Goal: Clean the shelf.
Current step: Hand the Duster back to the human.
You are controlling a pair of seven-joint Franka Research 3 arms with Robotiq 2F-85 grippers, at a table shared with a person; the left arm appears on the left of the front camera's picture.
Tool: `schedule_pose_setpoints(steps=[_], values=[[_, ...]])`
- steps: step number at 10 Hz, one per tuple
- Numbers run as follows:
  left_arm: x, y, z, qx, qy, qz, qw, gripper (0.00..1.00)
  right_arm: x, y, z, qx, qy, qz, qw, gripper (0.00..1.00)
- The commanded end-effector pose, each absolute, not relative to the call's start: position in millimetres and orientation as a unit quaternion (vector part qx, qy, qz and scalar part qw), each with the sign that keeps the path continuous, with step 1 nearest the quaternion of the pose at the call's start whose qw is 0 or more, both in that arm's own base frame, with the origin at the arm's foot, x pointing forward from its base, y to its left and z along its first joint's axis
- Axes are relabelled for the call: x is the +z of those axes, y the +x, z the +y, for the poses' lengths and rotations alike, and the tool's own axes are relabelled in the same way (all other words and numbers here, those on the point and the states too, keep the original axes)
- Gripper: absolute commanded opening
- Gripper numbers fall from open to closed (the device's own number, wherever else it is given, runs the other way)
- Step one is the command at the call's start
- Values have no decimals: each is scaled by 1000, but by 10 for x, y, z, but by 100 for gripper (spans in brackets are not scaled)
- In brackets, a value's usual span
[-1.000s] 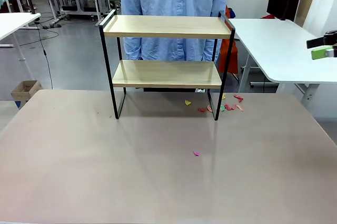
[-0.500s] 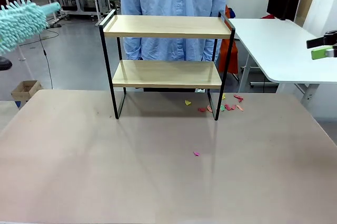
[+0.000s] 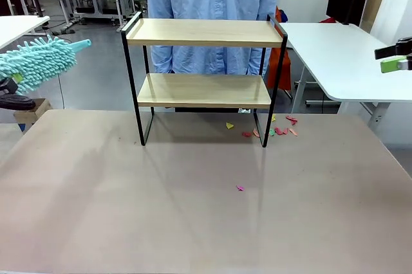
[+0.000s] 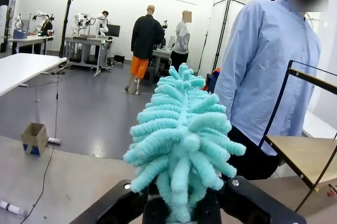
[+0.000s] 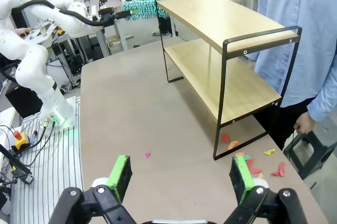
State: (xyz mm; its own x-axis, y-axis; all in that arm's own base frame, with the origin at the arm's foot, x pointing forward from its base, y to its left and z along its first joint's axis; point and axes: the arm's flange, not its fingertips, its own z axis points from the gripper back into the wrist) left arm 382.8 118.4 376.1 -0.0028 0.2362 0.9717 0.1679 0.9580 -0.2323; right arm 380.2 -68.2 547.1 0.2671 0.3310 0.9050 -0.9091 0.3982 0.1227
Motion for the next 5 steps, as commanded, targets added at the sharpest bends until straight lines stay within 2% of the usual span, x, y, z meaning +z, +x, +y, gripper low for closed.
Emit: schedule_pose_setpoints(steps=[1, 5], values=[[3861, 3806, 1157, 19, -139, -711, 689, 17, 5503, 3806, -690, 431, 343, -429, 716, 100], [3861, 3806, 1157, 19, -139, -711, 689, 17, 5503, 3806, -690, 431, 343, -429, 716, 100]])
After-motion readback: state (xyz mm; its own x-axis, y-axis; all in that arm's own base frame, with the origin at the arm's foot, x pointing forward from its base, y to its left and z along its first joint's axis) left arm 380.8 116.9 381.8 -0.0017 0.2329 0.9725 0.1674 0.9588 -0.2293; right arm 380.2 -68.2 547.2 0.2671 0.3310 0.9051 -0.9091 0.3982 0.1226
